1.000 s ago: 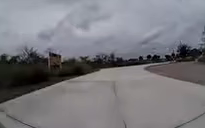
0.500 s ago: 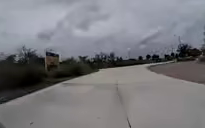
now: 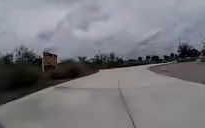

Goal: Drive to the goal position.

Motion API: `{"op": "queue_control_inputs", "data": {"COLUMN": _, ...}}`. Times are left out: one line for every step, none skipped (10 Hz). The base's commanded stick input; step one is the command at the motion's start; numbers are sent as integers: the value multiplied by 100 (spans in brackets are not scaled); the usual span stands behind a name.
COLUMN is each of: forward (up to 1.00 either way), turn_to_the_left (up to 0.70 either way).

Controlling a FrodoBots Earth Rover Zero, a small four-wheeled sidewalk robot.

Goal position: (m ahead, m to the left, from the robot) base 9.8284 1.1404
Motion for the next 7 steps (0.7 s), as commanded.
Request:
{"op": "queue_control_inputs", "data": {"forward": 85, "turn_to_the_left": 0}}
{"op": "queue_control_inputs", "data": {"forward": 85, "turn_to_the_left": 0}}
{"op": "queue_control_inputs", "data": {"forward": 85, "turn_to_the_left": 0}}
{"op": "queue_control_inputs", "data": {"forward": 85, "turn_to_the_left": 0}}
{"op": "queue_control_inputs", "data": {"forward": 85, "turn_to_the_left": 0}}
{"op": "queue_control_inputs", "data": {"forward": 85, "turn_to_the_left": 0}}
{"op": "queue_control_inputs", "data": {"forward": 85, "turn_to_the_left": 0}}
